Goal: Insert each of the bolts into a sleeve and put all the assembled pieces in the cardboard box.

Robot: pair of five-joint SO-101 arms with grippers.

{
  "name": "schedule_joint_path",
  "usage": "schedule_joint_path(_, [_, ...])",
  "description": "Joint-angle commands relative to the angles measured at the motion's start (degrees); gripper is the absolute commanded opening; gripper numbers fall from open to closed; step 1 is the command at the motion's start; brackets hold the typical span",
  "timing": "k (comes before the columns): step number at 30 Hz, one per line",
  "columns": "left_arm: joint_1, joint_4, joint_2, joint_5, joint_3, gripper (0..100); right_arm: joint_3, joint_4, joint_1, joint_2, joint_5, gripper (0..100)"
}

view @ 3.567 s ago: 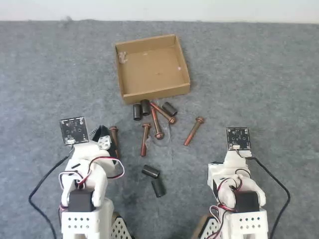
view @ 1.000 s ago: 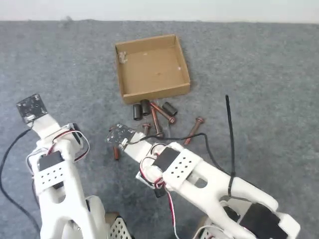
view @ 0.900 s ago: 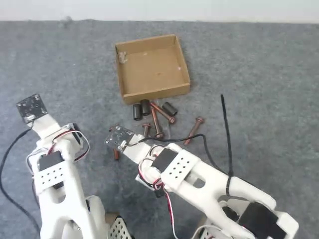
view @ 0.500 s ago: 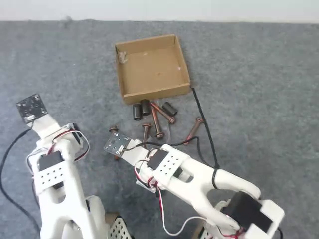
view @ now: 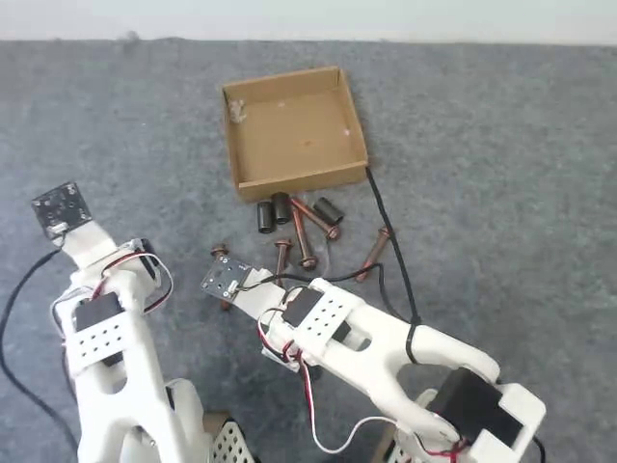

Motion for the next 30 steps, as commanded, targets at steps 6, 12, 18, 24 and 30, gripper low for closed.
schedule_joint_path(6, [0.0,-1.05,0.09,-0.26,-2.77,16,-3.87,3.3,11.47,-6.55,-4.48,0.7])
schedule_joint_path(12, [0.79,-1.05,0.09,-0.26,-2.59,16,0.09,5.14,19.91,-18.68,-10.02,0.7])
schedule_joint_path(18, [3.25,-1.05,0.09,-0.35,-1.8,16,5.98,5.05,24.31,-29.23,-11.08,0.7])
schedule_joint_path(24, [12.48,-0.97,-0.35,-0.62,1.1,16,11.69,-2.42,33.27,-34.95,-16.53,0.7])
schedule_joint_path(30, [21.01,-0.97,-0.35,-0.44,2.42,16,20.22,-12.88,36.26,-40.04,-20.13,0.7])
